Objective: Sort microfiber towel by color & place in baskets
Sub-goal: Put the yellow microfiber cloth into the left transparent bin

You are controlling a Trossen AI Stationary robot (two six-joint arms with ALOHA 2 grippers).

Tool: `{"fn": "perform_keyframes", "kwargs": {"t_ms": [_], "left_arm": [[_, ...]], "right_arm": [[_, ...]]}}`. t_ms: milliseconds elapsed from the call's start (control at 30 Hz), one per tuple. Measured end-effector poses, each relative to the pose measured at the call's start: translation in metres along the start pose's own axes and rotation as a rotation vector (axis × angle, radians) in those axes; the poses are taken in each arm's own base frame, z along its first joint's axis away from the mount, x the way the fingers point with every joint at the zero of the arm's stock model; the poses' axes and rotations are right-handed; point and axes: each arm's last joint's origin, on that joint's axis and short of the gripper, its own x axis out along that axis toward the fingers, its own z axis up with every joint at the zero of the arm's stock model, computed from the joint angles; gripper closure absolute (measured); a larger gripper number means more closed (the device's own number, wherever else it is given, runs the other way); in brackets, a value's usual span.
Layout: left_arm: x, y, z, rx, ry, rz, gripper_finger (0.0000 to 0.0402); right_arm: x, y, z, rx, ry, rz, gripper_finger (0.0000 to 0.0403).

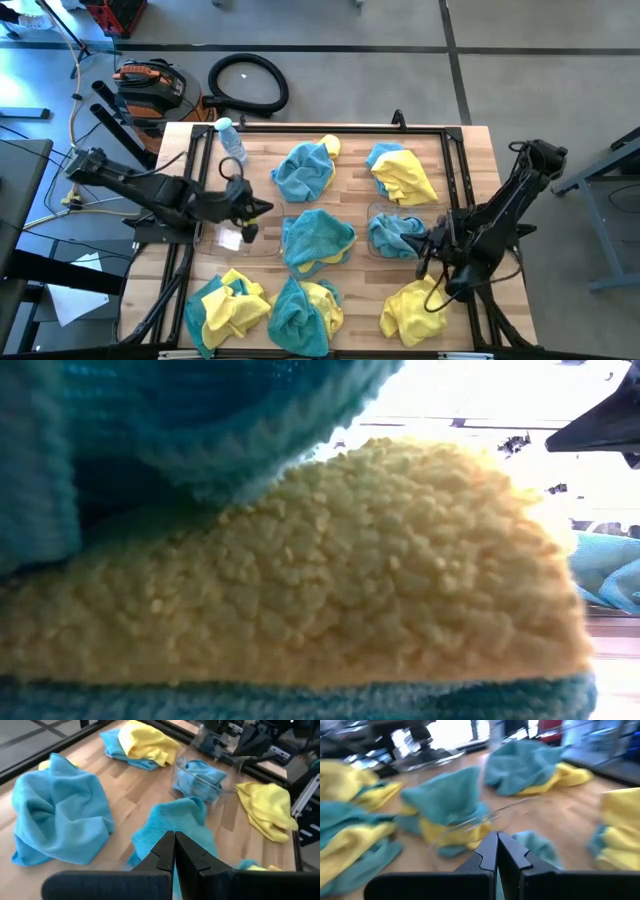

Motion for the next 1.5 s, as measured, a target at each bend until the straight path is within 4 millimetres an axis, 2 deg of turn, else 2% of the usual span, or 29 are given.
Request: {"fn": "perform_keyframes", "kwargs": {"t_ms": [167,300,433,733,933,1167,1333,1500], "left_arm": [[0.003,-0.03,0.005,0.008,0.04,-0.017,0.0401],[0.006,-0.047,0.0,-0.025,0.101,-0.007,0.0401],[-0.001,-0.058,-0.007,-0.106,0.182,0.032,0.0401],[-0.014,-0.088,-0.052,-0.33,0.486,0.142,0.0401],[0.0,-0.105,-0.083,-0.266,0.574,0.201,0.0398],[0.015,-0.113,-0.104,-0.197,0.73,0.235,0.0354],[0.016,-0.117,-0.105,-0.248,0.8,0.201,0.0312],[0.015,-0.122,-0.106,-0.281,0.852,0.155,0.0287]], "right_arm": [[0.015,0.001,-0.002,-0.047,0.022,0.168,0.0403],[0.023,-0.003,-0.002,-0.032,-0.015,0.256,0.0403],[0.024,-0.004,-0.004,0.005,-0.004,0.29,0.0403],[0.024,-0.004,-0.004,0.024,0.0,0.294,0.0403],[0.024,-0.004,-0.003,-0.008,-0.012,0.29,0.0403],[0.024,-0.004,-0.002,-0.006,-0.023,0.275,0.0403],[0.024,-0.004,-0.002,-0.006,-0.023,0.275,0.0403],[0.024,-0.004,-0.002,-0.007,-0.023,0.275,0.0403]]}}
